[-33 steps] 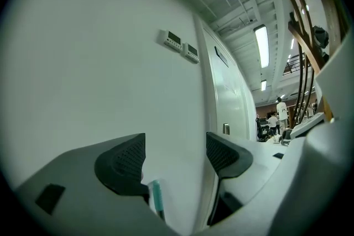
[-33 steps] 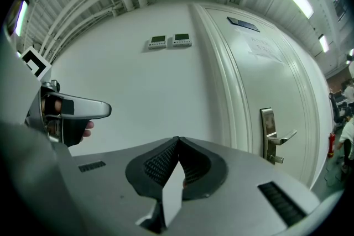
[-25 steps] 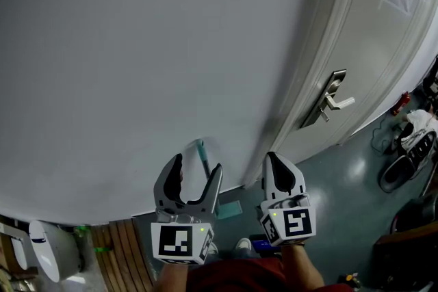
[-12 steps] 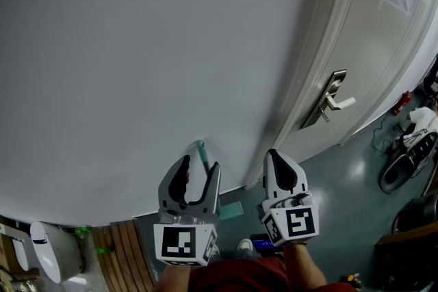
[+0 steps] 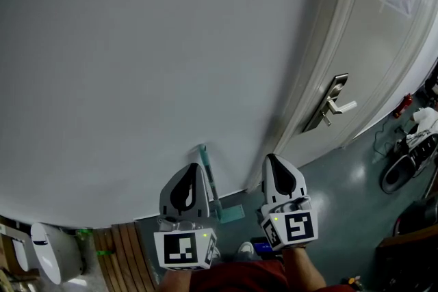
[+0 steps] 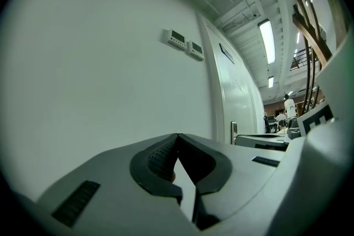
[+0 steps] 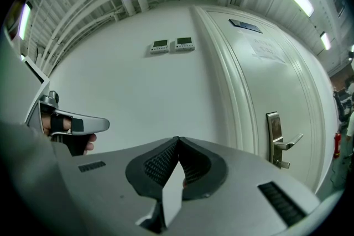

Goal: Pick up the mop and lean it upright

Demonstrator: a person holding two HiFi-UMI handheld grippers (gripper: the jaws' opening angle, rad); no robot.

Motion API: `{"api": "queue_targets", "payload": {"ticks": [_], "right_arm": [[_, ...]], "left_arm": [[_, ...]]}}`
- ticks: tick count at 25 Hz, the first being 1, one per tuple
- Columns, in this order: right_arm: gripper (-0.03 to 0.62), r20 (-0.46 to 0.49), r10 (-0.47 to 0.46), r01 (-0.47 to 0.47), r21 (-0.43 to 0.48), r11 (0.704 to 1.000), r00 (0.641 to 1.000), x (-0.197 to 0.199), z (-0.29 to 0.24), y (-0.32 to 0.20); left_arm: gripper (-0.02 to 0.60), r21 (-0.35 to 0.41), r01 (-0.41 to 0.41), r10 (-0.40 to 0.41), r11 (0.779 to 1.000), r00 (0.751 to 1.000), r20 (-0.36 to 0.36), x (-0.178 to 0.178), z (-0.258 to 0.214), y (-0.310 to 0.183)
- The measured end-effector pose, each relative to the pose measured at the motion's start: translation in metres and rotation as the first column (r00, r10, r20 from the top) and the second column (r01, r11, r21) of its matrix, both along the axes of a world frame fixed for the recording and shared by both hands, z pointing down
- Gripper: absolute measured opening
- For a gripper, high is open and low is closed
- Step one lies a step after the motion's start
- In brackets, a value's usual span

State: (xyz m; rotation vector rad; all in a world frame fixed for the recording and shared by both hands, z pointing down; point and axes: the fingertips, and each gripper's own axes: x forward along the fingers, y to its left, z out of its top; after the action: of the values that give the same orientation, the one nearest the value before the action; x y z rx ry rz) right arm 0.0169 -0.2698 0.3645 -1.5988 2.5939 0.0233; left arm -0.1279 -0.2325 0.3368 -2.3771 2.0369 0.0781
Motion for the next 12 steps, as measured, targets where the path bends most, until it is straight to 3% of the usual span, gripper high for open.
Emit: {"api": "queue_targets", "payload": {"ticks": [12], "right_arm": [[0.015,-0.039,-0.018,0.019,0.011,1.000,0.999,-0.0078,-0.0006,0.0049]], "left_arm": [[0.014,0.005,0.044,-0.044,0.999,0.999,0.025,-0.0054,0.0063,-0.0005]]}}
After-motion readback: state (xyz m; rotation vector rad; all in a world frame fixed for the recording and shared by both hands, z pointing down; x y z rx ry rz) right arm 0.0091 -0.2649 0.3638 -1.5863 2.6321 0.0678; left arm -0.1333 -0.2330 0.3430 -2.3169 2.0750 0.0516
